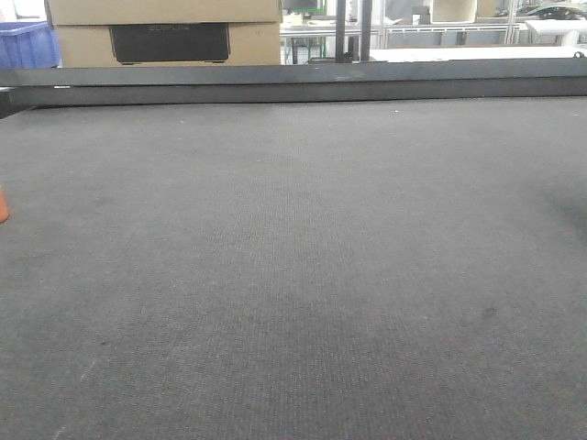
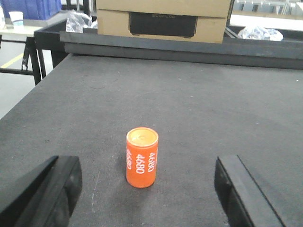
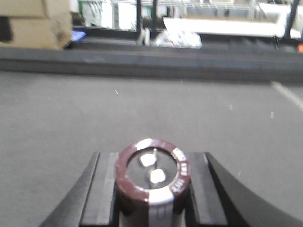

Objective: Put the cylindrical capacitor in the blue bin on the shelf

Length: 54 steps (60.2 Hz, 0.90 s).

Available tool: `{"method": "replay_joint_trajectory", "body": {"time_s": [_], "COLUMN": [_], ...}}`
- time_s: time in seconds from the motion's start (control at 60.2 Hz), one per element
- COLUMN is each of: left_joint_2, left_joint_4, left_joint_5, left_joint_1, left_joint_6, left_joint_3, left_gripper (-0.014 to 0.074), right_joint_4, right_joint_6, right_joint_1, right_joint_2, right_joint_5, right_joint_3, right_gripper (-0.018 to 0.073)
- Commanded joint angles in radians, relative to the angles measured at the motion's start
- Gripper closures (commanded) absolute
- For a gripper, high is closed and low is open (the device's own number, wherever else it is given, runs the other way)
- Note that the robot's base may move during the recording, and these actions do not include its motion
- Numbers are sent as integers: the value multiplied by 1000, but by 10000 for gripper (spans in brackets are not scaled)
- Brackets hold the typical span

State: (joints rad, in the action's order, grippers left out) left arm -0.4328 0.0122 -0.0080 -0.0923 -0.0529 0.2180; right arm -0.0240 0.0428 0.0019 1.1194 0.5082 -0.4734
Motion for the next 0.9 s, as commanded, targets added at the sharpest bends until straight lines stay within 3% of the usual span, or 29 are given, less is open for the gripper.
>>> {"method": "replay_joint_trajectory", "body": {"time_s": [0.0, 0.316, 0.532, 0.88], "left_joint_2": [-48, -408, -738, -1103], "left_joint_4": [3, 3, 3, 36], "left_joint_5": [-114, -407, -719, -739], "left_joint_1": [-7, -7, -7, -7], "left_joint_6": [-2, -2, -2, -3], "left_joint_3": [-41, -43, -30, 191], "left_gripper": [120, 120, 120, 120], "right_joint_4": [14, 14, 14, 14], "right_joint_6": [-1, -1, -1, -1], "right_joint_1": [0, 0, 0, 0], "right_joint_2": [-94, -281, -283, -283], "right_joint_5": [-61, -147, -157, -162], "right_joint_3": [-2, -2, -2, -2], "right_gripper": [690, 690, 690, 690]}}
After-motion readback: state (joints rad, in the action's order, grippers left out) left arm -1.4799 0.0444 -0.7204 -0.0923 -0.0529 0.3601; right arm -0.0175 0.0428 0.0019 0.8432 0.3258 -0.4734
